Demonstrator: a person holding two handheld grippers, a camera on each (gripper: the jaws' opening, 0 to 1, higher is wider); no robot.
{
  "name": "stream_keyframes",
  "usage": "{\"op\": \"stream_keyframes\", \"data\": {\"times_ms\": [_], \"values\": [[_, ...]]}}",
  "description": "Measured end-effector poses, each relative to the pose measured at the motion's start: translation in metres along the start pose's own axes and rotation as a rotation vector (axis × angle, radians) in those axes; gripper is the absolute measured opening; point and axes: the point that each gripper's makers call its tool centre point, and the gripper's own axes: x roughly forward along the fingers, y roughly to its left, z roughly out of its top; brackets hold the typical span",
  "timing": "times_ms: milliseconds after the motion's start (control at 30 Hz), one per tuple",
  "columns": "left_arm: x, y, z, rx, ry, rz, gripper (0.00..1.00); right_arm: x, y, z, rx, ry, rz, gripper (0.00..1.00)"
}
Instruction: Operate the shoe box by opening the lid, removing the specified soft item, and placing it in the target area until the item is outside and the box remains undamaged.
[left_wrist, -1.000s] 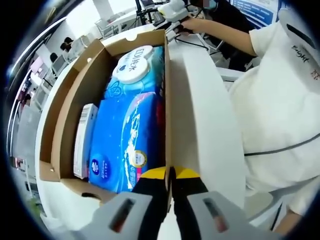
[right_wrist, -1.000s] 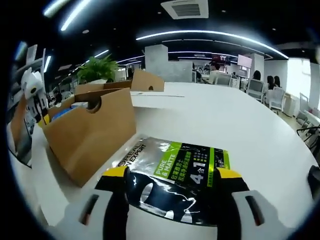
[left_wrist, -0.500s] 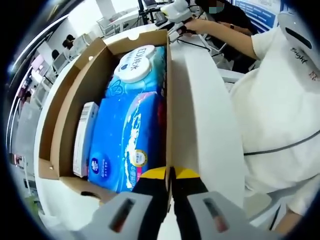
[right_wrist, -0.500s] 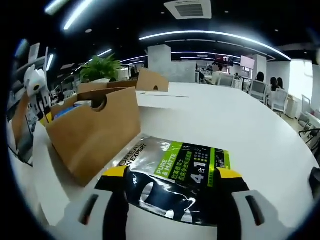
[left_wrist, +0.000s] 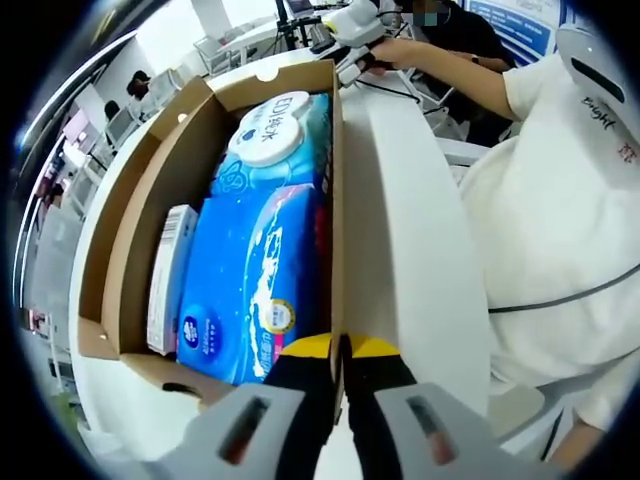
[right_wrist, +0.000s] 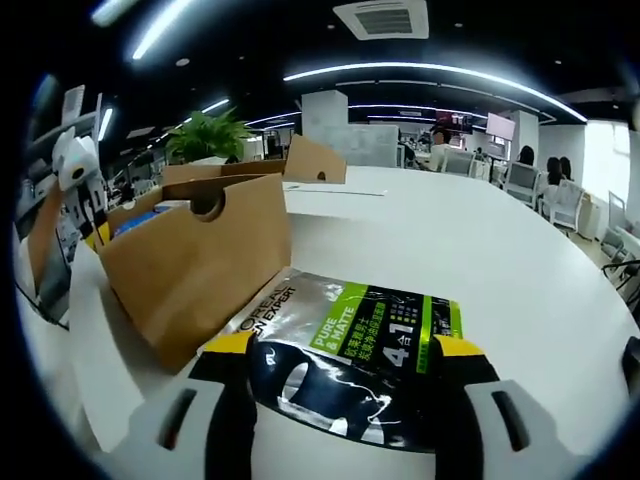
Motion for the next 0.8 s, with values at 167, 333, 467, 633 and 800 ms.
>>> {"op": "stream_keyframes", "data": {"times_ms": [167, 333, 467, 633, 800], "values": [[0.0001, -0.0008, 0.0003, 0.002, -0.001, 0.002, 0.02, 0.0002, -0.0006, -0.0001, -0.001, 0.004, 0.001, 0.71], [0.0000, -0.0015, 0.0005, 0.004, -0.008, 0.004, 0.02, -0.0006, 0.0015, -0.0007, -0.006, 0.012, 0.007, 0.71], [-0.0001, -0.0017, 0.0007, 0.004, -0.008, 0.000, 0.02, 0.0004, -0.0018, -0.0010, -0.008, -0.006, 0.015, 0.72], [-0.0001, -0.0018, 0.0010, 0.005, -0.009, 0.003, 0.02, 0.0006, -0.0010, -0.0003, -0.008, -0.002, 0.010, 0.72], [-0.0002, -0.0013, 0.0014, 0.009, -0.012, 0.009, 0.03, 0.0007, -0.0005, 0.0000, -0.008, -0.003, 0.004, 0.72]]}}
